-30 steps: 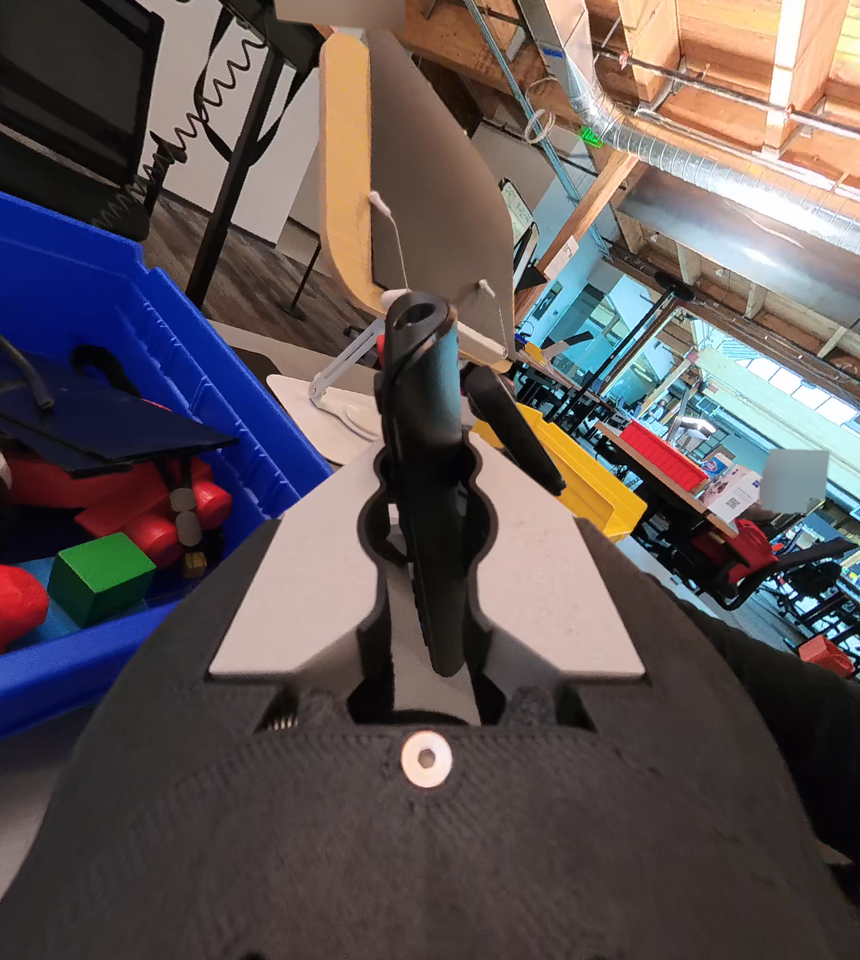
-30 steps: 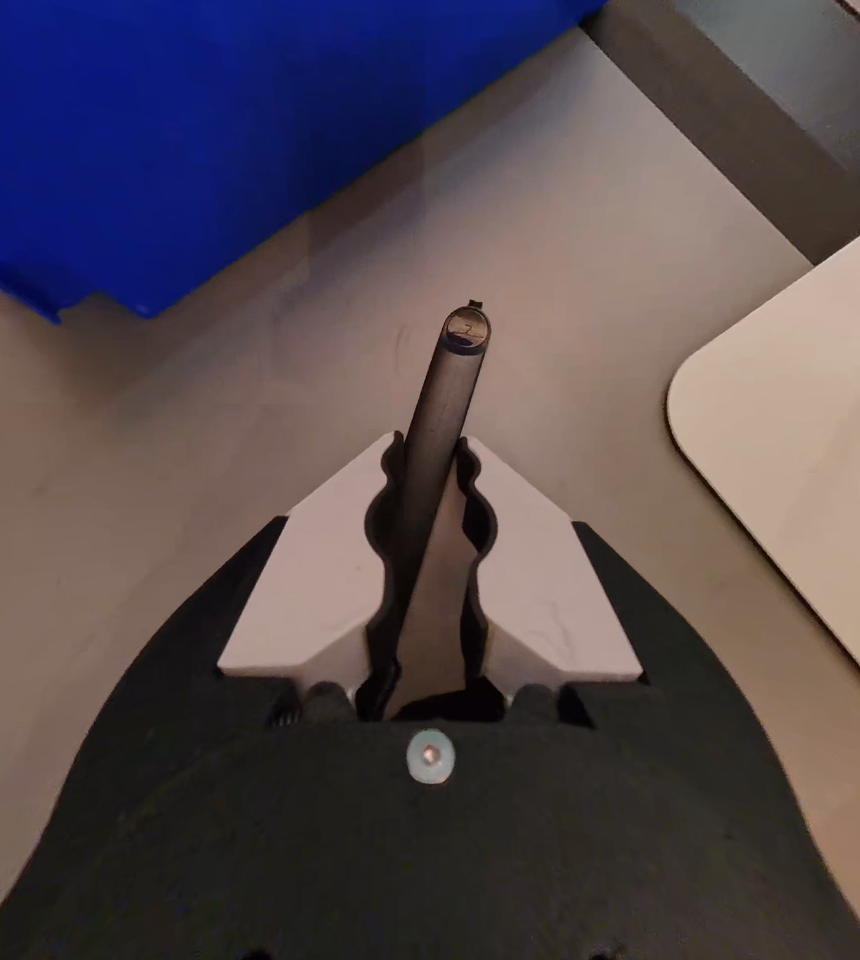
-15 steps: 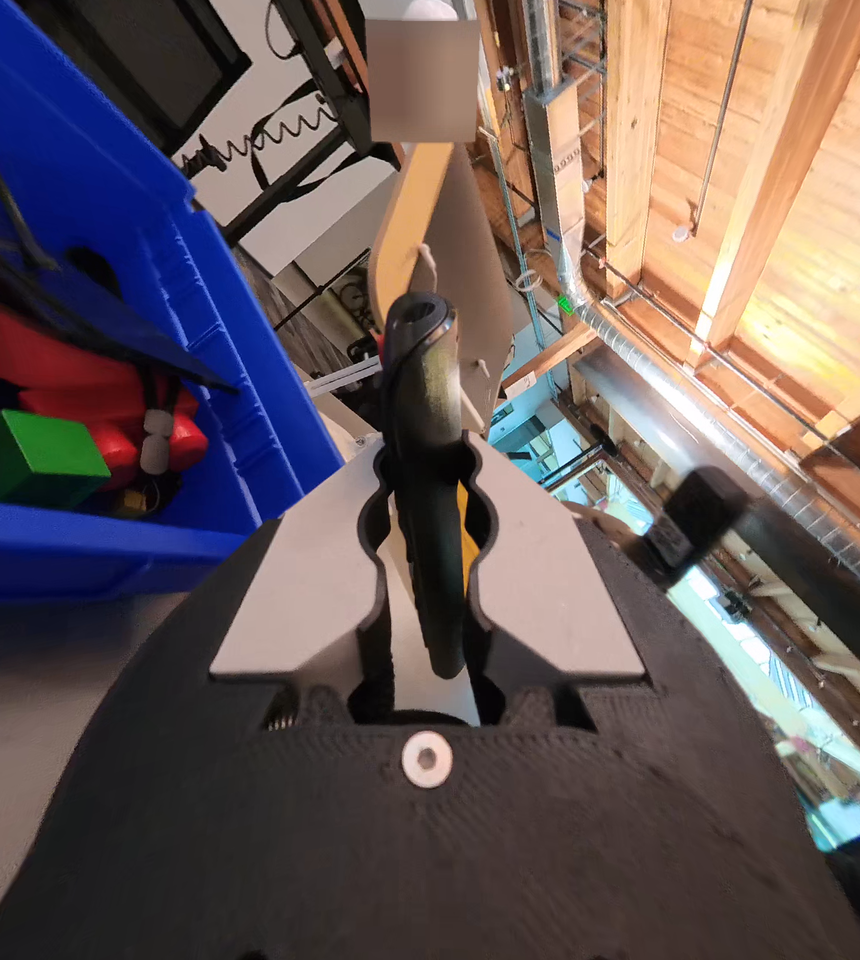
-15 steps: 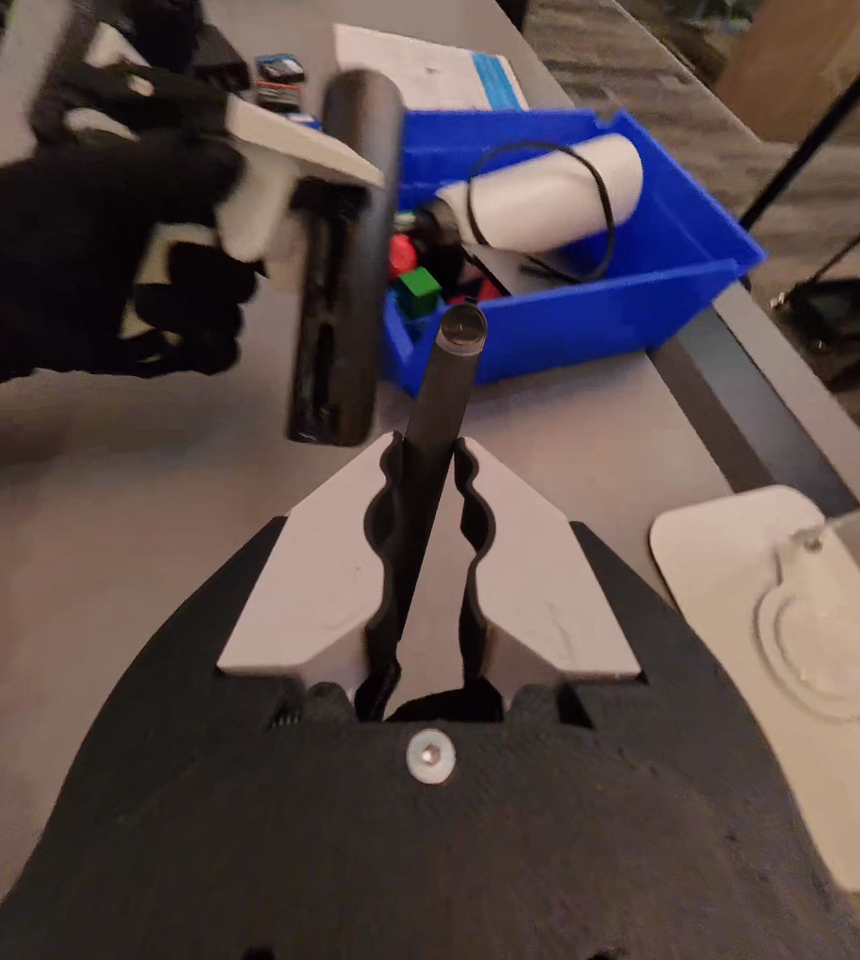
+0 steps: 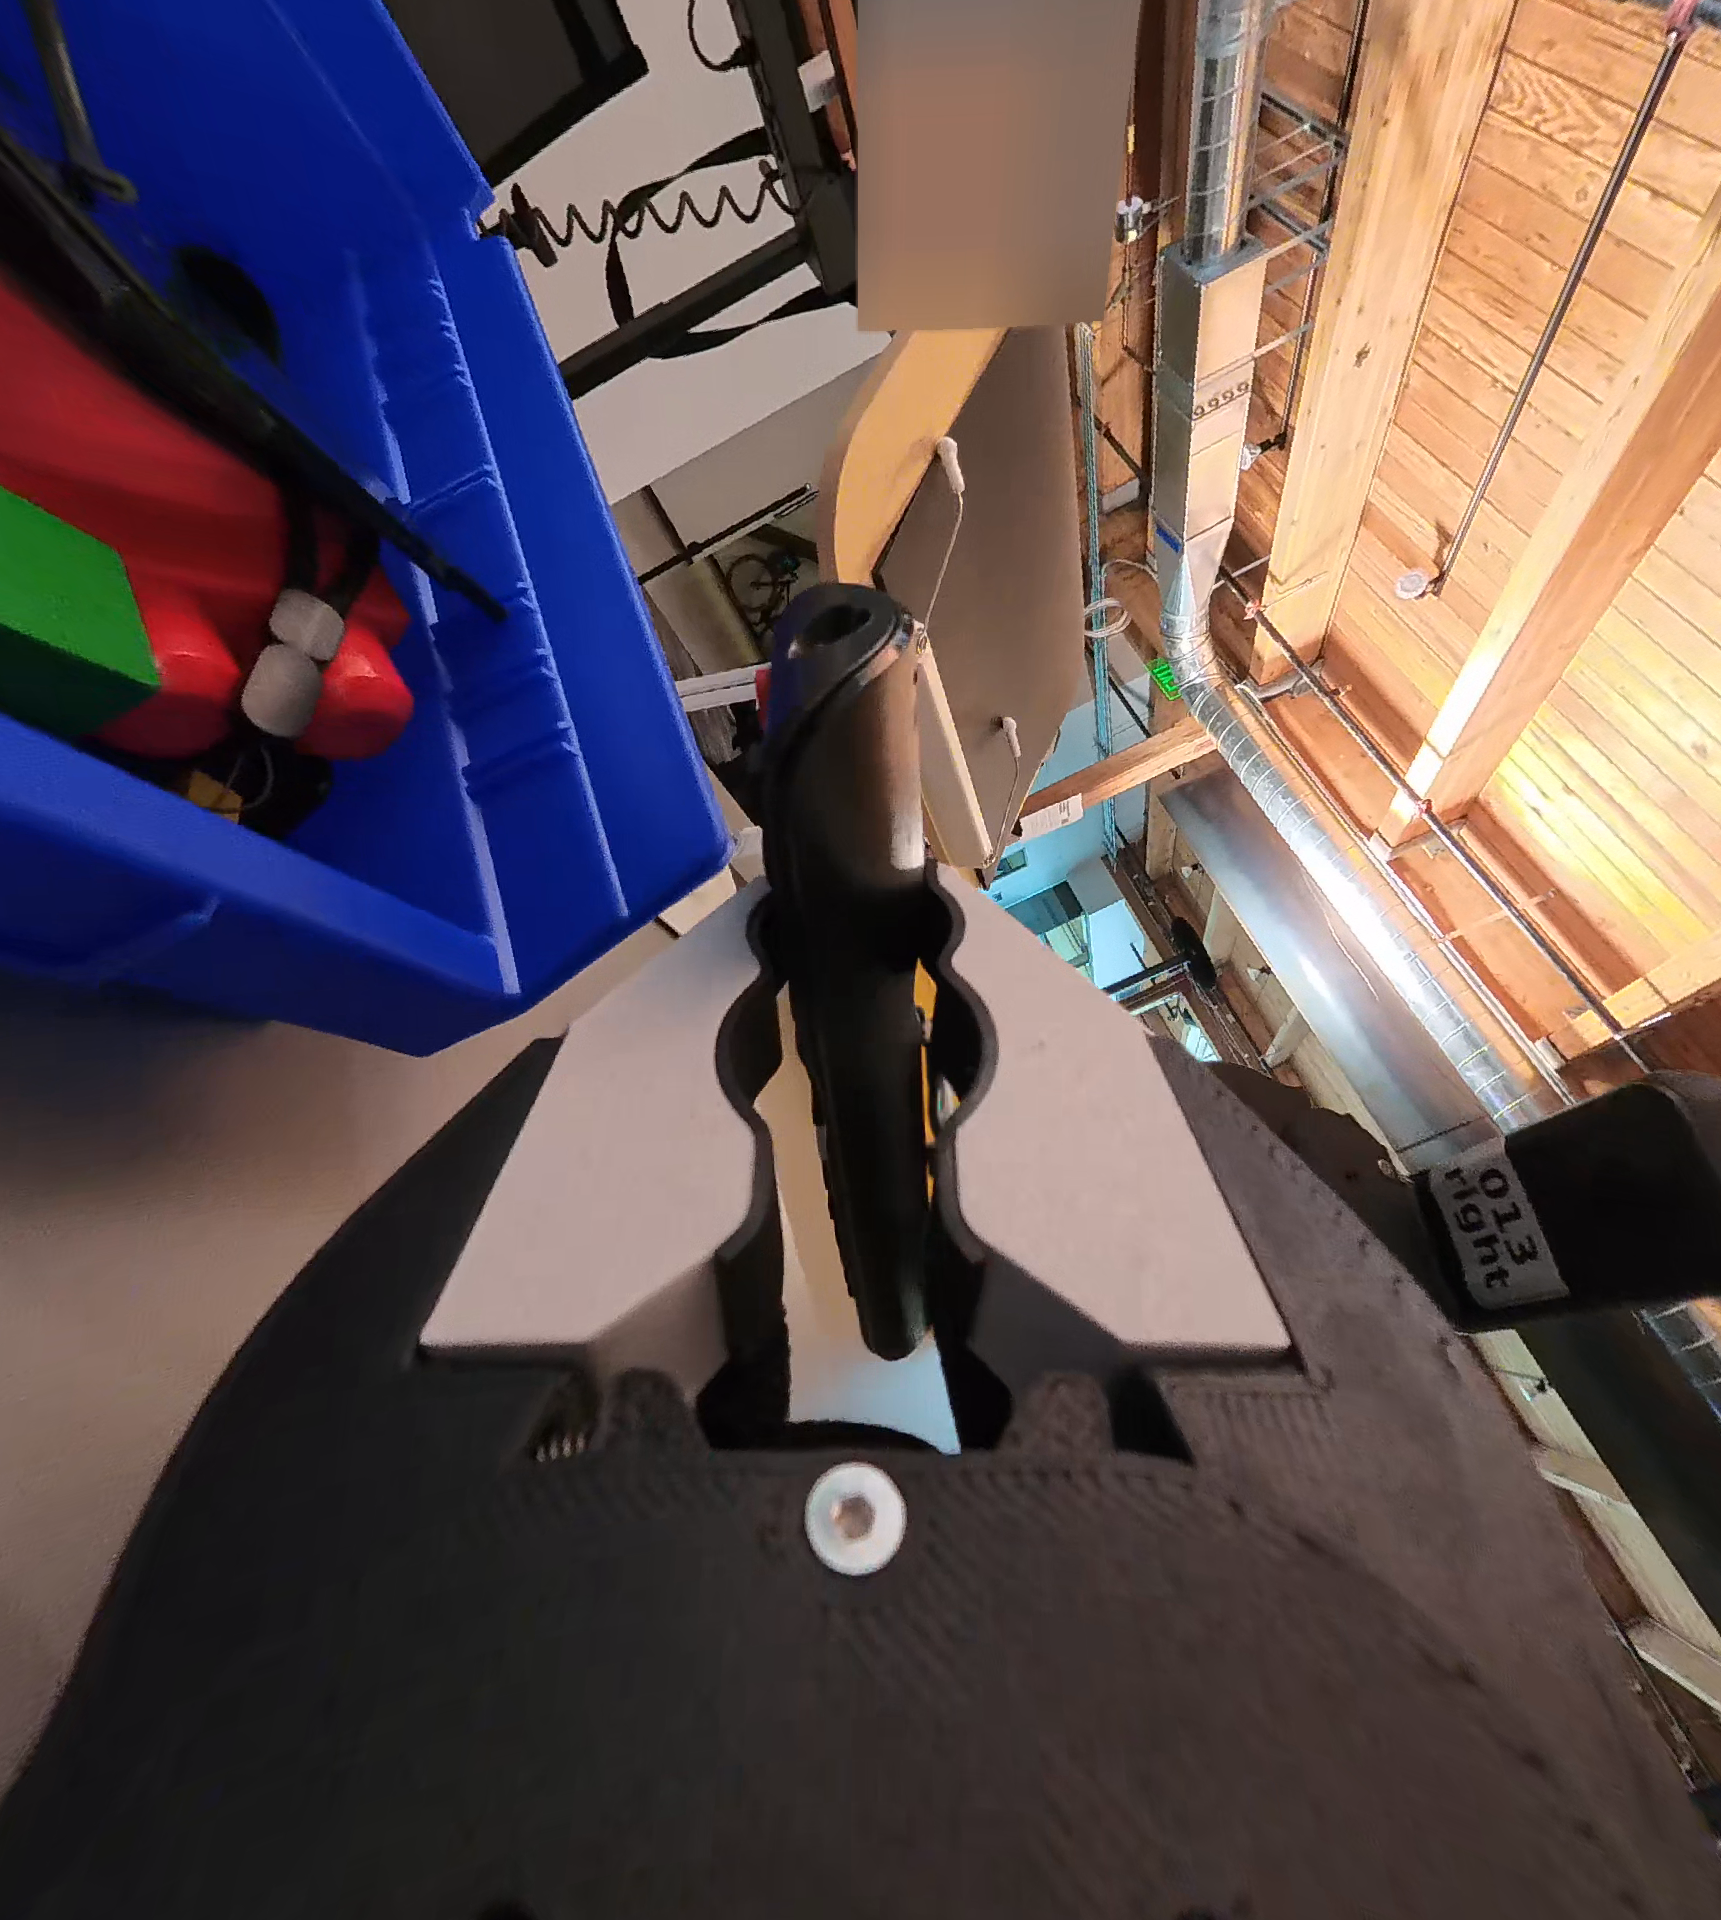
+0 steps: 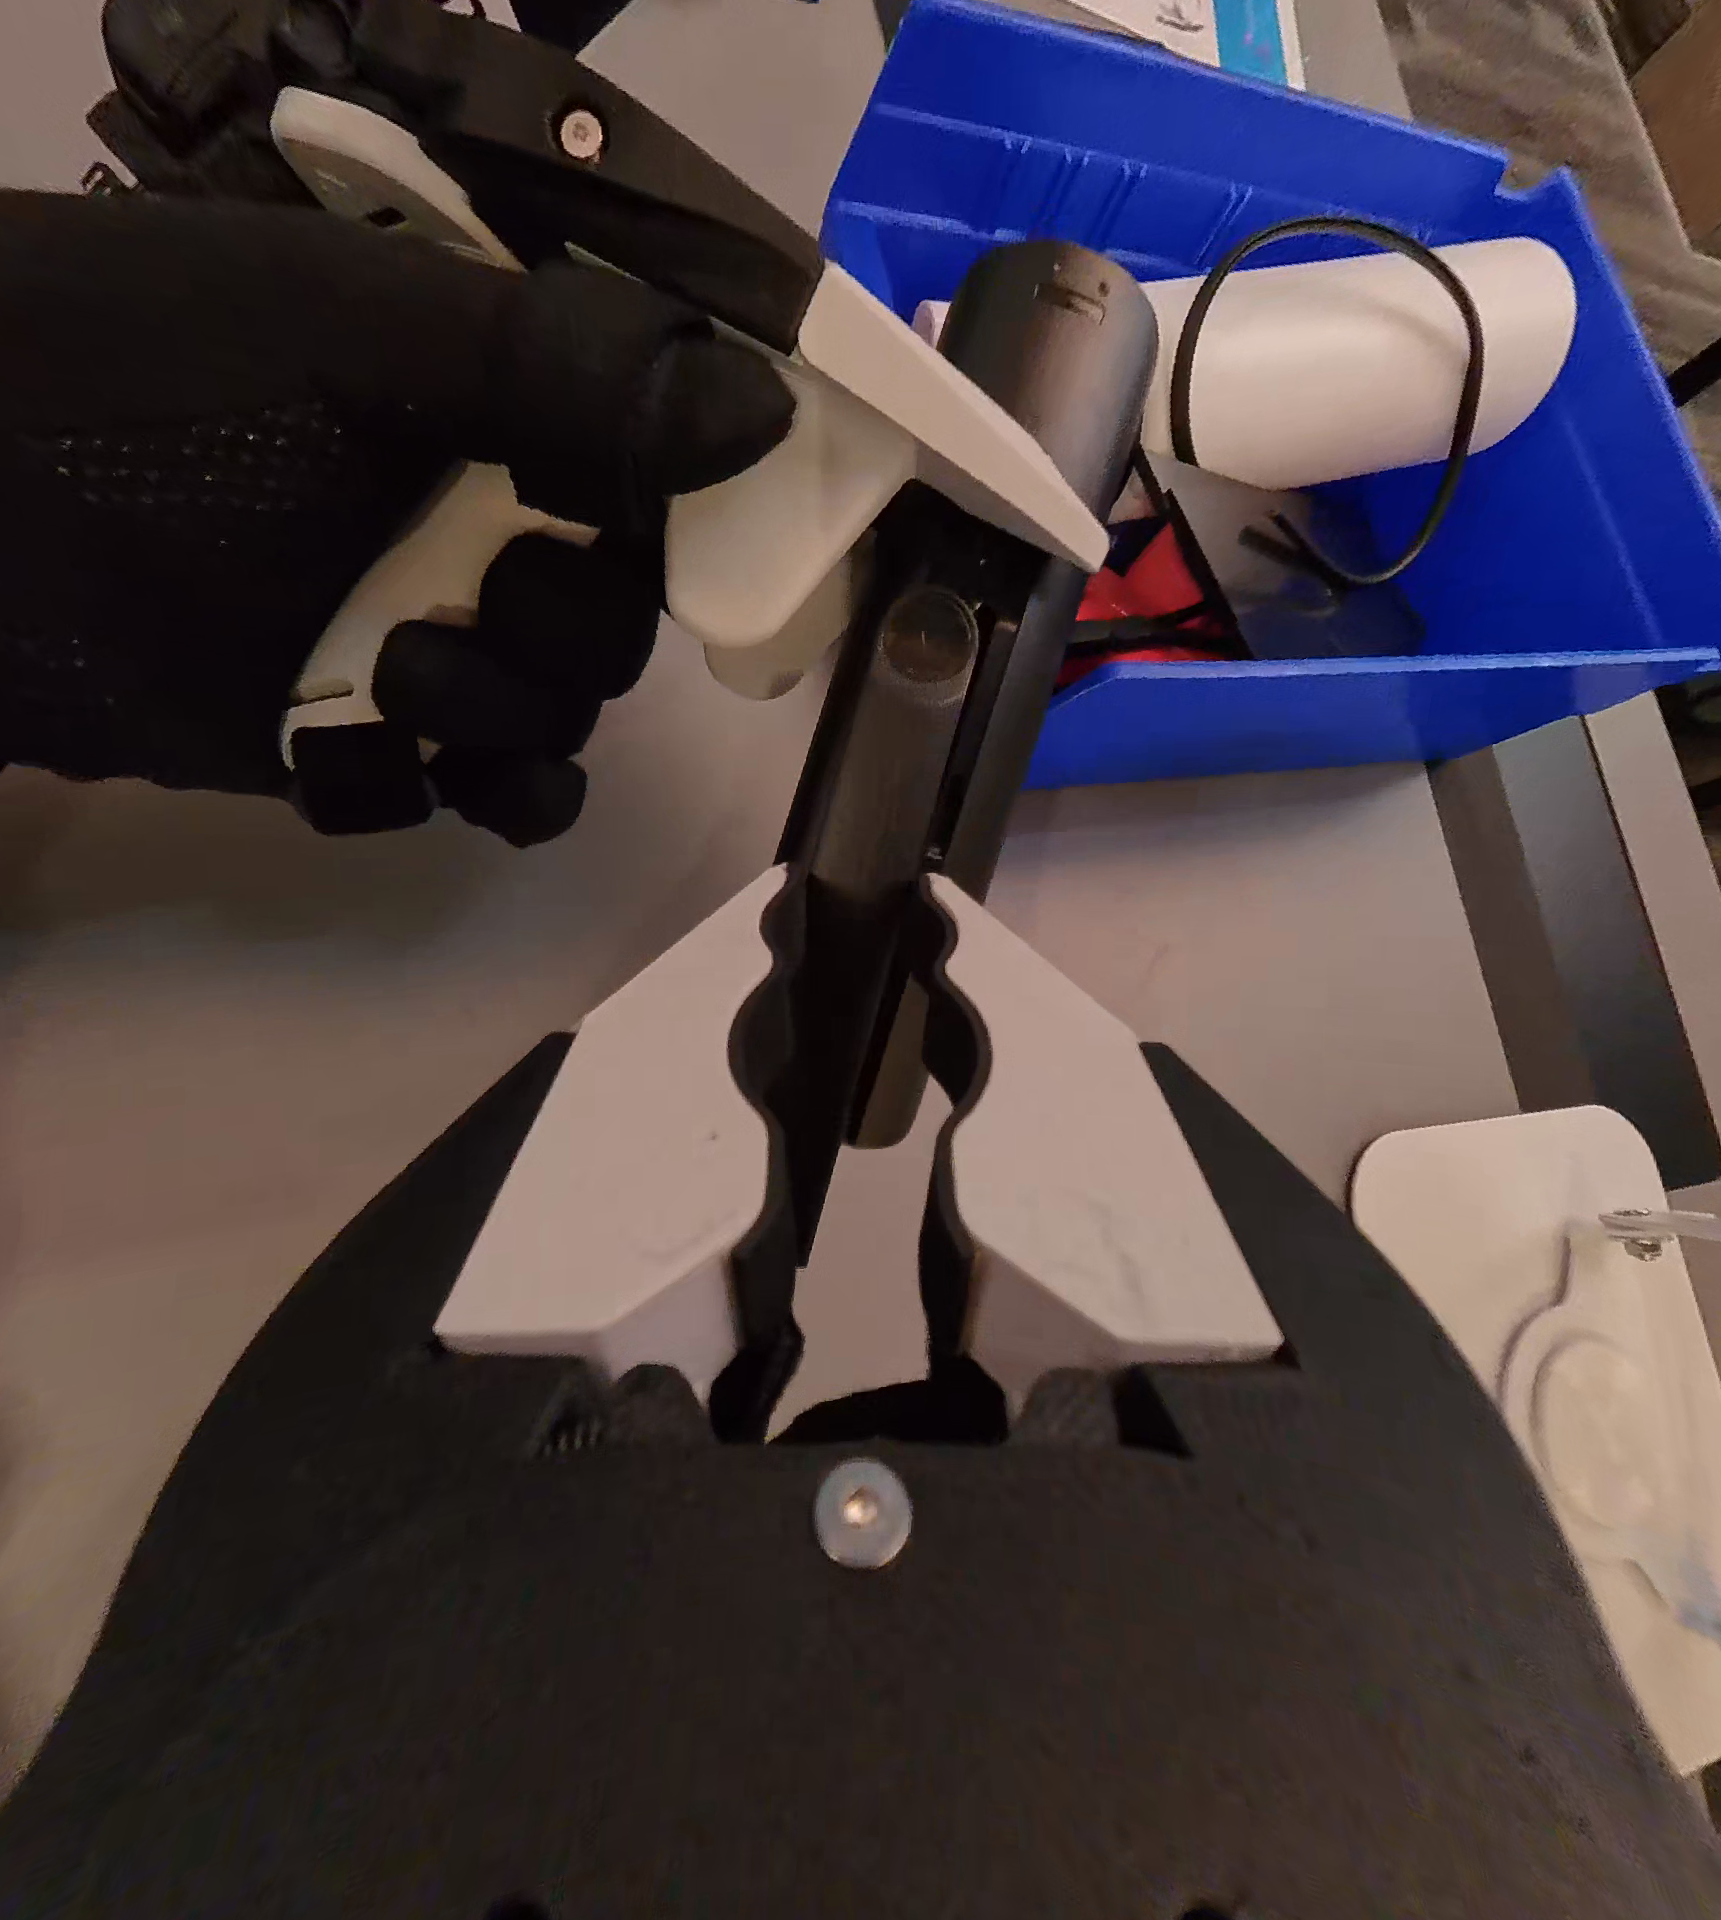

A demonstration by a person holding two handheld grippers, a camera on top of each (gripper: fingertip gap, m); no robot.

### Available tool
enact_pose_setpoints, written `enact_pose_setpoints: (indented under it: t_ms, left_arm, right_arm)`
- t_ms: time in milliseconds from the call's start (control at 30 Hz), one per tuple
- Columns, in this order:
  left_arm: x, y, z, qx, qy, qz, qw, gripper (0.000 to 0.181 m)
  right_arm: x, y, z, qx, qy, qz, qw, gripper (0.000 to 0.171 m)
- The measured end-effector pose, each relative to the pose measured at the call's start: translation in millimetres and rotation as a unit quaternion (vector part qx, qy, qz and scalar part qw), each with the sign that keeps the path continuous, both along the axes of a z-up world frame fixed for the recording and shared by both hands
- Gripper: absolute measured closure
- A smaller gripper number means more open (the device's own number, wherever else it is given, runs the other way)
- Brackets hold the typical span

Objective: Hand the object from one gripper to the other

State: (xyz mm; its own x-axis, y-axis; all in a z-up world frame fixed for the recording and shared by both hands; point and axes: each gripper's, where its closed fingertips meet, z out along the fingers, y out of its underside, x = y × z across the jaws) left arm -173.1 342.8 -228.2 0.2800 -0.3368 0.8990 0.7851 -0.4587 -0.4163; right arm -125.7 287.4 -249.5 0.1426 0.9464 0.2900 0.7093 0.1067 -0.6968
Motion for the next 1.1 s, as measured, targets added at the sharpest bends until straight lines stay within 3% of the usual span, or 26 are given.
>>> enact_pose_setpoints:
  t_ms: [167, 333, 567, 767, 1100]
  left_arm:
    - [3.2, 0.0, -1.8, -0.004, -0.008, -0.005, 1.0, 0.159]
    - [3.7, 0.1, -2.0, -0.004, -0.006, -0.004, 1.0, 0.159]
    - [8.0, -1.5, -0.7, -0.001, -0.002, -0.018, 1.0, 0.159]
    - [29.0, -2.5, 0.6, 0.001, 0.0, -0.035, 0.999, 0.159]
    - [66.0, -6.1, 0.3, 0.001, -0.011, -0.058, 0.998, 0.159]
  right_arm:
    - [1.7, 5.8, 1.6, 0.009, -0.009, -0.009, 1.0, 0.154]
    - [8.9, 1.6, 6.1, -0.04, 0.027, -0.007, 0.999, 0.153]
    - [62.7, 12.0, 39.1, -0.076, 0.096, -0.031, 0.992, 0.154]
    - [65.2, -6.5, 27.3, -0.068, 0.069, -0.022, 0.995, 0.154]
    - [53.5, 0.6, 2.3, -0.067, 0.03, -0.066, 0.995, 0.154]
